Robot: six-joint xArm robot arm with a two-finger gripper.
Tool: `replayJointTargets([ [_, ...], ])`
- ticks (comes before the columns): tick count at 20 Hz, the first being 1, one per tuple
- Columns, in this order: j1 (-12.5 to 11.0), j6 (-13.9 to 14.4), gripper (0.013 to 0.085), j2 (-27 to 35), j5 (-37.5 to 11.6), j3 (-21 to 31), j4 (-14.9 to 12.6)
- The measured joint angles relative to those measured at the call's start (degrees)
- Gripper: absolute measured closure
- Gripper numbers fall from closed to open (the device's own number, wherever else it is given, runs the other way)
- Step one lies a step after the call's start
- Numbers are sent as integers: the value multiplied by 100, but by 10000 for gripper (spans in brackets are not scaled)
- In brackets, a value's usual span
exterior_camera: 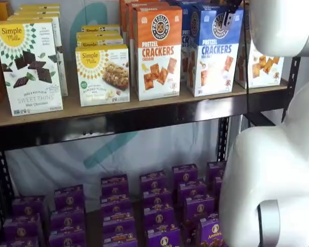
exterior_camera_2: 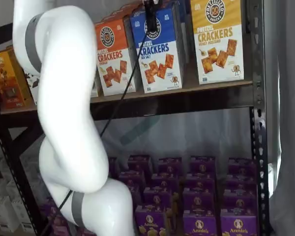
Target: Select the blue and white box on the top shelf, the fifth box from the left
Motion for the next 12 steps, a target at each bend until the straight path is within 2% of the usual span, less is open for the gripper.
replayJointTargets([
  [12, -53, -38, 130, -7, 64, 51, 44],
])
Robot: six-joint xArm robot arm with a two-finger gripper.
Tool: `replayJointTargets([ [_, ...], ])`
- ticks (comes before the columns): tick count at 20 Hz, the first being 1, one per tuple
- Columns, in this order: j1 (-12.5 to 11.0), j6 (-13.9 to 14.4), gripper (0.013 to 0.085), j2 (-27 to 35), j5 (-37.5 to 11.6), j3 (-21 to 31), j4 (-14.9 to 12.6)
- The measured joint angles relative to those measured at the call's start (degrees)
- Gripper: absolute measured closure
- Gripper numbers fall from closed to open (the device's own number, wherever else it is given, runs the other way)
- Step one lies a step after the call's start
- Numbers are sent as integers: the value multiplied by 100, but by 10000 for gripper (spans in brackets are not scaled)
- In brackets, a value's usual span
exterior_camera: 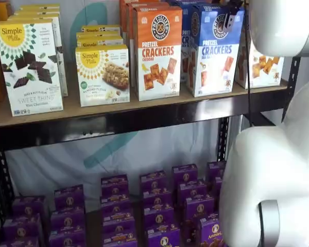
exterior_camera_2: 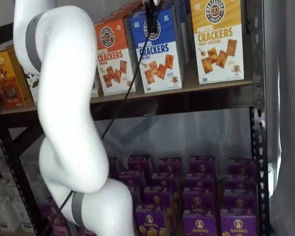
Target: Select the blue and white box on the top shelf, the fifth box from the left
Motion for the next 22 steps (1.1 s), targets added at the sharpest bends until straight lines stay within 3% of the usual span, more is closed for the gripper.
replayJointTargets([
  [10, 119, 48, 130, -156, -231, 302, -135],
  [12, 124, 56, 210, -163, -227, 317, -125],
  [15, 138, 67, 250, -183, -243, 360, -125],
  [17, 142, 71, 330, -195, -259, 384, -119],
  [22, 148, 81, 330, -215, -290, 432, -97],
])
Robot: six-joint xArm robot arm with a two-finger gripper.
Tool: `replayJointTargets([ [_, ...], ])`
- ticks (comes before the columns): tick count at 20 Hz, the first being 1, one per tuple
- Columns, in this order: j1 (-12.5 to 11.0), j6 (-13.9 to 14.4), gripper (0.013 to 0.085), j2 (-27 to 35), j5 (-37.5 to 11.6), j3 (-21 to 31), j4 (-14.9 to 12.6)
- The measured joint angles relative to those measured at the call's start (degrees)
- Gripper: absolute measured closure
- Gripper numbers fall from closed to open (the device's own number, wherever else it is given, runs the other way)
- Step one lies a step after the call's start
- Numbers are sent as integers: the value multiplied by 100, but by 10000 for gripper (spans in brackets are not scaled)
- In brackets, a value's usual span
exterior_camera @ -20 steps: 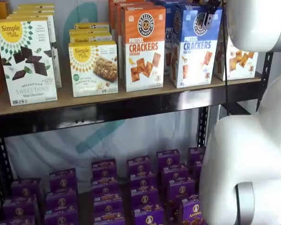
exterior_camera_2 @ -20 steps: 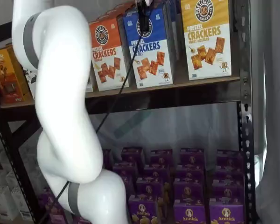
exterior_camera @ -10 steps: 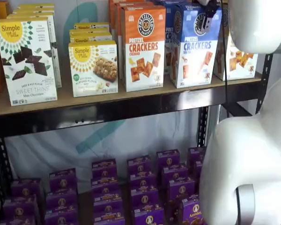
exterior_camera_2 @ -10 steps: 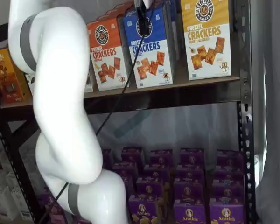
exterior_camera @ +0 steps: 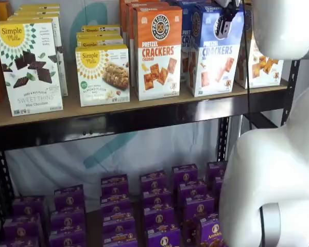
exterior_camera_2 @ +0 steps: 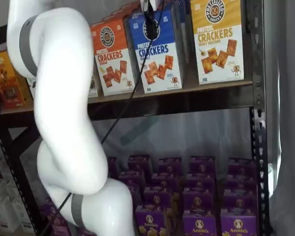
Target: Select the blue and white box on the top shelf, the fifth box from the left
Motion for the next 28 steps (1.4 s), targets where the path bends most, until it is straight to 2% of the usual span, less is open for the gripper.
replayJointTargets([
  [3, -12, -4, 370, 18, 48, -32, 11],
  [5, -23, -11, 450, 24, 63, -44, 23],
  [28, -165, -55, 450, -364, 397, 143, 201],
])
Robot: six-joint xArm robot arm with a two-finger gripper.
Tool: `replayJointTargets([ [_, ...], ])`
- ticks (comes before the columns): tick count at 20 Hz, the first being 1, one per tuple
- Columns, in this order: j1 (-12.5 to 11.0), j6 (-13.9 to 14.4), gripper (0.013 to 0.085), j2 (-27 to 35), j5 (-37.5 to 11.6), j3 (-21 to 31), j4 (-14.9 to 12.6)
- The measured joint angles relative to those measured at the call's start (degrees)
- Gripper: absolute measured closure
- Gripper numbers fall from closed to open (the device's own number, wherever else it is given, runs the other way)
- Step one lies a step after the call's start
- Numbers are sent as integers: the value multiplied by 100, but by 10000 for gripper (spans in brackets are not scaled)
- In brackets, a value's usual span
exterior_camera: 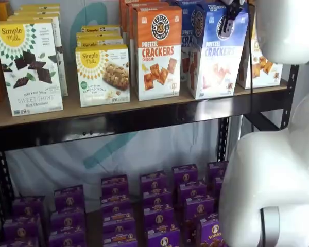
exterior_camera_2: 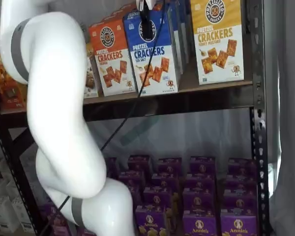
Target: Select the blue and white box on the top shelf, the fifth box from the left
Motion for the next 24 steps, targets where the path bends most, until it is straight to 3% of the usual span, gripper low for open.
replayJointTargets([
  [12, -62, -67, 450, -826, 367, 655, -124],
  [24, -185, -270, 450, -1826, 432, 1748, -327],
])
